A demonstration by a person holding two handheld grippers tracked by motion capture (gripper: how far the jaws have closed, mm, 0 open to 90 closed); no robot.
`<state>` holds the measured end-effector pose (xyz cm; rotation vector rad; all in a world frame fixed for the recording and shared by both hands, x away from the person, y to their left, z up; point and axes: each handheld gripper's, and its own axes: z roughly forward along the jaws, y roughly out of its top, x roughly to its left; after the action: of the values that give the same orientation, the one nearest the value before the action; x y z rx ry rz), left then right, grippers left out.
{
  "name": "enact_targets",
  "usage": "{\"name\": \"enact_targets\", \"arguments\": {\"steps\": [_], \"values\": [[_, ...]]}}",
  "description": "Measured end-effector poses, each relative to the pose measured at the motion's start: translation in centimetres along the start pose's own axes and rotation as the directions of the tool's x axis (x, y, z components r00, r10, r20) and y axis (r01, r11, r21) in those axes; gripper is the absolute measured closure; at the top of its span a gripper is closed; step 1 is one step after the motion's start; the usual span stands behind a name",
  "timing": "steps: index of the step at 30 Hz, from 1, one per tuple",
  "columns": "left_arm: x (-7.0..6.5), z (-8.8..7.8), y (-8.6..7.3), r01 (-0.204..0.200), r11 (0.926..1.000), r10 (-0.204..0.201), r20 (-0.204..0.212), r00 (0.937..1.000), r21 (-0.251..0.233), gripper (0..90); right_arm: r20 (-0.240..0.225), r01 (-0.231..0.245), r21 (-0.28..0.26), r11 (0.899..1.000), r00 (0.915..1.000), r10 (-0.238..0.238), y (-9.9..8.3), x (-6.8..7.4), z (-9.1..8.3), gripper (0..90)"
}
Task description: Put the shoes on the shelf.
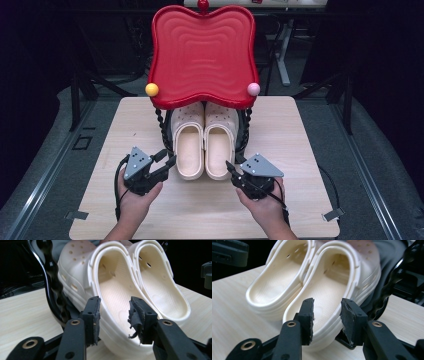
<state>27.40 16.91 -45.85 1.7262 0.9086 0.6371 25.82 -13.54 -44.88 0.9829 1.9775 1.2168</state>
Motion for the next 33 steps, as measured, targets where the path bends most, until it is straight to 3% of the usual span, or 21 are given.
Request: {"name": "enact_targets", "arguments": {"steps": [3, 6, 10, 16, 22, 24, 27, 33], "values": [[-0.3, -0.5, -0.7, 0.01, 0.9999, -0.01, -0.002, 0.9999, 0.002, 60.9, 0.011, 0.003, 0.003, 1.0, 0.9999, -0.003, -0.6, 0.4, -0.2, 61.0], [-0.5, -0.8, -1.5, 0.022, 0.9995, -0.022, 0.005, 0.9997, 0.02, 60.6, -0.006, -0.002, 0.005, 1.0, 1.0, 0.002, -1.4, 0.8, -0.3, 64.0], [-1.0, -1.1, -2.7, 0.009, 0.999, -0.009, 0.005, 0.9999, 0.044, 62.4, -0.007, -0.007, 0.008, 1.0, 1.0, 0.007, -2.5, 1.6, -0.7, 68.4], [-1.8, -0.8, -4.2, -0.004, 0.9961, 0.003, 0.019, 0.9998, 0.088, 65.6, -0.04, -0.016, 0.046, 0.999, 0.999, 0.018, -3.8, 2.1, -0.4, 66.8], [-2.5, -0.1, -5.1, -0.017, 0.9924, 0.012, 0.04, 0.9991, 0.122, 66.2, -0.069, 0.005, 0.091, 0.996, 0.9976, 0.001, -4.7, 2.9, 0.0, 80.5], [-2.7, 0.1, -5.3, -0.002, 0.9915, -0.007, 0.067, 0.9977, 0.13, 70.8, -0.068, 0.024, 0.105, 0.994, 0.9975, -0.017, -5.1, 3.2, 0.3, 84.5], [-3.0, 0.4, -5.7, -0.005, 0.9896, -0.006, 0.075, 0.9972, 0.144, 76.3, -0.08, 0.027, 0.122, 0.992, 0.9966, -0.017, -5.4, 3.5, 0.7, 87.9], [-3.6, 1.4, -6.1, -0.023, 0.9834, 0.001, 0.119, 0.9929, 0.18, 88.2, -0.102, -0.007, 0.142, 0.99, 0.9945, 0.022, -5.8, 3.4, 1.6, 90.0]]}}
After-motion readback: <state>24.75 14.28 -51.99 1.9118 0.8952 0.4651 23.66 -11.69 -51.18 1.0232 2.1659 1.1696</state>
